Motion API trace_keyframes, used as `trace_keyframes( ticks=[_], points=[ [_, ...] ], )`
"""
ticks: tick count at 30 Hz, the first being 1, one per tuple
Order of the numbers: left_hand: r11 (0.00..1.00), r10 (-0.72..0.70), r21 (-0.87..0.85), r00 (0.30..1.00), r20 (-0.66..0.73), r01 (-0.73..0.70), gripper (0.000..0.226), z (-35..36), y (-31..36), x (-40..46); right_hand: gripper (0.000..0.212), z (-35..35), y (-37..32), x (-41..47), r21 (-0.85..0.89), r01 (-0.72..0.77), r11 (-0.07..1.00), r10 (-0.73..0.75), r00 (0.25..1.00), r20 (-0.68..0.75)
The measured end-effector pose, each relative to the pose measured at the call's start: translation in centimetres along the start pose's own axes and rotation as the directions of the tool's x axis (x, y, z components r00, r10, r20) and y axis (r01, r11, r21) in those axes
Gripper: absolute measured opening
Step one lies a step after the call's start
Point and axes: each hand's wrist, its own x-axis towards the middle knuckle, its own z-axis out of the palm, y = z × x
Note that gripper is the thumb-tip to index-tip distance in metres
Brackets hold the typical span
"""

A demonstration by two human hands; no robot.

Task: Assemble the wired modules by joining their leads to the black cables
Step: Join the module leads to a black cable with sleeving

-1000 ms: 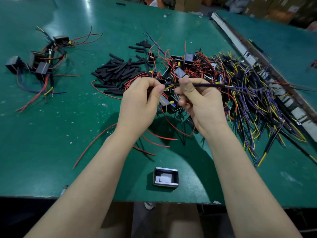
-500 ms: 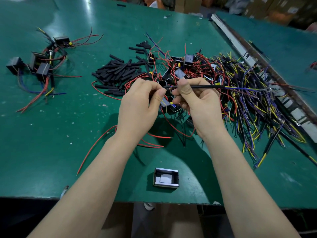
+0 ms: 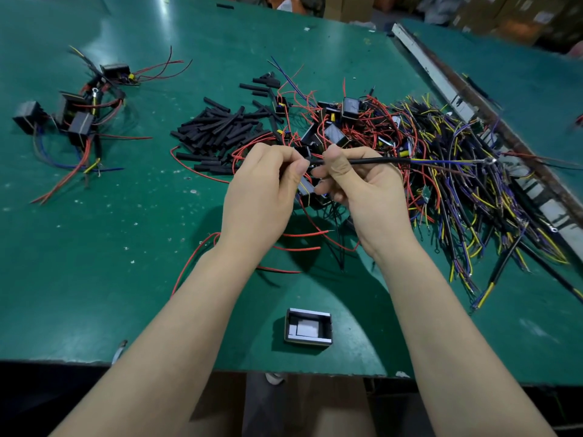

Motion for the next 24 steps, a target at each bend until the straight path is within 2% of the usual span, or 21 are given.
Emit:
trace_keyframes(
  ticks=[6,10,14,20,24],
  points=[
    [0.999,0.048,0.009,0.999,-0.004,-0.048,0.014,-0.1,-0.1,-0.1,0.011,-0.1,0.0,0.0,-0.033,0.012,0.999,-0.012,1.000,0.010],
    [0.998,0.003,-0.068,0.999,-0.050,-0.006,0.020,-0.2,0.3,-0.1,0.012,-0.4,-0.3,0.2,0.076,0.005,0.997,-0.002,0.999,-0.037],
    [0.998,-0.020,0.053,0.999,-0.036,0.022,0.024,-0.6,0.0,-0.2,0.013,-0.7,-0.5,0.5,0.141,-0.015,0.990,0.027,0.996,-0.085],
    [0.998,0.043,0.051,0.999,0.018,-0.044,0.020,-0.7,0.0,-0.2,0.016,-0.6,-0.8,0.3,0.046,-0.017,0.999,0.021,0.994,-0.108],
    [0.992,0.089,0.089,0.995,0.036,-0.092,0.019,-0.9,-0.4,0.0,0.017,-1.1,-0.8,0.2,-0.069,0.009,0.998,-0.013,0.998,-0.053]
  ],
)
